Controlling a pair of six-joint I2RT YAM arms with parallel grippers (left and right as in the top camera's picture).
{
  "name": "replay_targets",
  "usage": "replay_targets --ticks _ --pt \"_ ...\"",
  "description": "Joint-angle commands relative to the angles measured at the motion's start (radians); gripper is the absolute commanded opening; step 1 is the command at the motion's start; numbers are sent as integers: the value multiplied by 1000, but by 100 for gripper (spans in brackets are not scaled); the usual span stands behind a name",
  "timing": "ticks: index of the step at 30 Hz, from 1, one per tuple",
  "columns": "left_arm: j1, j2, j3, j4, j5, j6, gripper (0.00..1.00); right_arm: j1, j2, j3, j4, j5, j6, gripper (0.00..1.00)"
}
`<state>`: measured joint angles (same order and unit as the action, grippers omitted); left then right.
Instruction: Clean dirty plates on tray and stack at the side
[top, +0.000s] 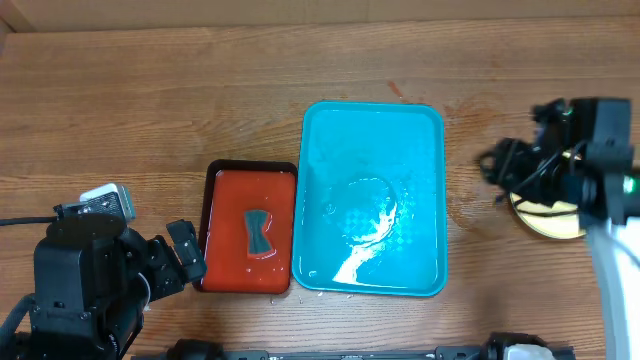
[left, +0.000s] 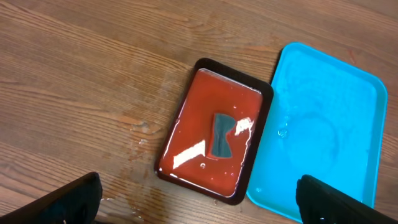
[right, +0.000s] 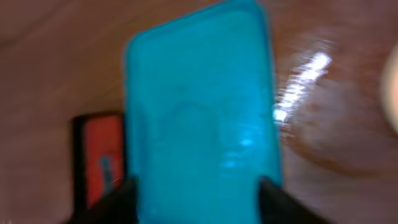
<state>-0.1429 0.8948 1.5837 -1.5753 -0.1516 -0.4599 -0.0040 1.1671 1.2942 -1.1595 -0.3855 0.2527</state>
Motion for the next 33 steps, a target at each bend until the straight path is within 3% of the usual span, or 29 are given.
replay_targets --ticks 1,7,13,16,22,33 --pt "4 2 7 2 -13 19 100 117 -92 16 18 -133 -10 100" --pt "4 2 7 2 -13 19 100 203 -197 16 12 -51 -57 100" --pt "4 2 7 2 -13 19 100 204 -330 11 34 36 -263 100" --pt "4 2 7 2 -13 19 100 205 -423 -50 121 134 -325 100" --pt "4 2 7 2 -13 19 100 184 -683 -393 416 205 -348 100" --pt "4 2 7 2 -13 19 100 171 -1075 -1033 790 195 -346 100"
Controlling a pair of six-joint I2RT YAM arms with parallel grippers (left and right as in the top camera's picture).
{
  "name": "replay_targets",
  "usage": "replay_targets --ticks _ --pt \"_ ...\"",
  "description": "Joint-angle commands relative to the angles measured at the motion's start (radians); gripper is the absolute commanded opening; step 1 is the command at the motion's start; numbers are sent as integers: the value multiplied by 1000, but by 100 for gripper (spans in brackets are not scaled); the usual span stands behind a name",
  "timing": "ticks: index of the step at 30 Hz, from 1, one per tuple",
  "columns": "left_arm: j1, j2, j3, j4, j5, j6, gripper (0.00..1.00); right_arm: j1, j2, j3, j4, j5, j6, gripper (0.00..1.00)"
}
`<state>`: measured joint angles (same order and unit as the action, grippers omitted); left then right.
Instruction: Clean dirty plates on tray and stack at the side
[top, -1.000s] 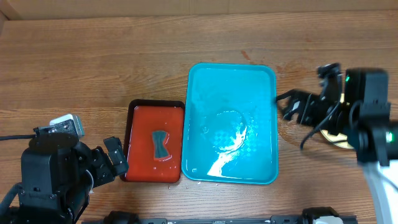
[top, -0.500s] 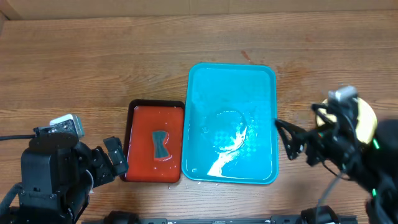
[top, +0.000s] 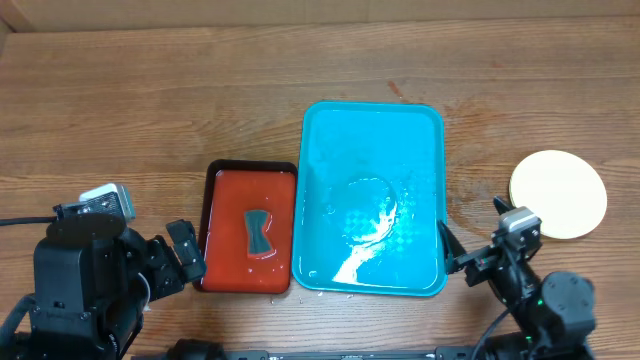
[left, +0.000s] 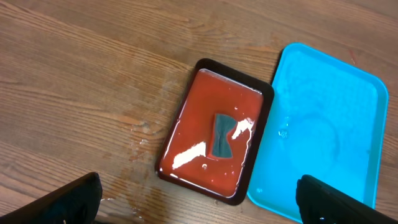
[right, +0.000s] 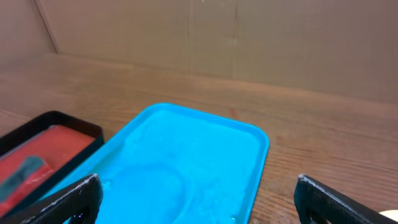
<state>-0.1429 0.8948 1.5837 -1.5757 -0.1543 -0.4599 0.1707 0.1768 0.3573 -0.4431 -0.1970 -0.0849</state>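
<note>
The blue tray lies mid-table, wet, with nothing but water on it; it also fills the right wrist view as a blue tray. A round cream plate rests on the wood to the tray's right. My right gripper hovers open near the front edge, between the tray's near right corner and the plate, and holds nothing. My left gripper stands open at the front left beside the red tray, its fingers wide apart.
A black-rimmed red tray of water with a dark sponge lies against the blue tray's left side. Water spots mark the wood left of the red tray. A cardboard wall backs the table.
My right gripper was over the plate at the far right and is now back near the front edge, open. The plate lies uncovered beside the tray. The left arm has not moved.
</note>
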Motion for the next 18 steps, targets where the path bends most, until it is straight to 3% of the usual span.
replay_targets --ticks 1,9,18 --pt "4 2 7 2 -10 19 100 -3 -117 -138 114 -3 -9 100" --pt "4 2 7 2 -10 19 100 -2 -174 -354 397 -36 -10 100" --pt "4 2 7 2 -10 19 100 -2 -174 -349 386 -36 -10 100"
